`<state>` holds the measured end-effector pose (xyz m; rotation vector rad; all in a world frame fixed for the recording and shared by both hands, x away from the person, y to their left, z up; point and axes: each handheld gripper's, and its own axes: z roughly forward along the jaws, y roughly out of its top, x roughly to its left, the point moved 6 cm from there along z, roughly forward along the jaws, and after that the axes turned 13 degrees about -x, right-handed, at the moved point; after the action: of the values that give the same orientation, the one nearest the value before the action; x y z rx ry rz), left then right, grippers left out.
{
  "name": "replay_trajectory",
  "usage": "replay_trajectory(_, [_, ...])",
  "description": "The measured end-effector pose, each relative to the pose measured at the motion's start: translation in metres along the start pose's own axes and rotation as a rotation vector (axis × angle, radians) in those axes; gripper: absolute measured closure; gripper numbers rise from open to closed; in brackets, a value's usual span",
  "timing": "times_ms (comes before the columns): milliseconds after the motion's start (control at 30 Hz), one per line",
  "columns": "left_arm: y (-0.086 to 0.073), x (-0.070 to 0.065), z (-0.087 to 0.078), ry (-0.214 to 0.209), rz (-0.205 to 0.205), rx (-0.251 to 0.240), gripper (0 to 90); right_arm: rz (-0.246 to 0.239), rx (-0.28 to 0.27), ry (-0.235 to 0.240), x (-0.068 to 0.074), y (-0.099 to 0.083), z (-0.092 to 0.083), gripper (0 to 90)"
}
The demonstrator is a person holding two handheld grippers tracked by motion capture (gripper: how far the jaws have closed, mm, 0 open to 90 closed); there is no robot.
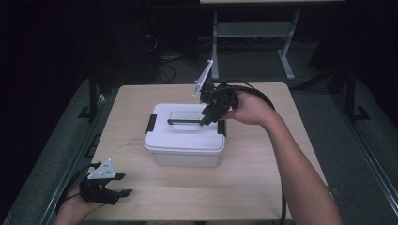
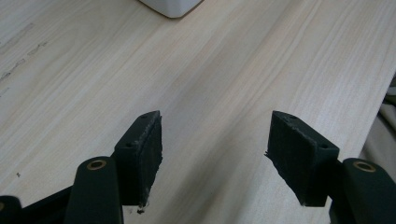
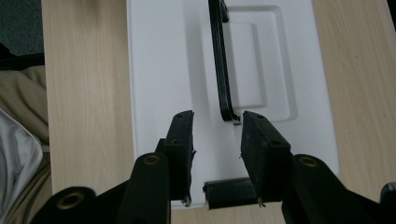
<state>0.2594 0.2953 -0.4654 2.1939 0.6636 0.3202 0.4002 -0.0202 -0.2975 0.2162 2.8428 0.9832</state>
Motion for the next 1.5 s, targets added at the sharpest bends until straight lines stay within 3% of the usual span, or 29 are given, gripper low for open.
replay_trajectory(700, [-0.001, 0.001, -0.001, 0.006, 0.002, 0.003, 35.3, 0.047, -0.012, -0.027, 0.002, -0.028, -0.028, 59.9])
replay_trajectory(1133, [-0.002, 0.001, -0.002, 0.013, -0.002, 0.001, 34.5, 0.095, -0.027, -0.037, 0.004, -0.052, -0.038, 56.1])
replay_trajectory(1500, [-0.003, 0.002, -0.002, 0.012, -0.004, 0.001, 34.5, 0.122, -0.025, -0.049, 0.002, -0.072, -0.036, 49.0])
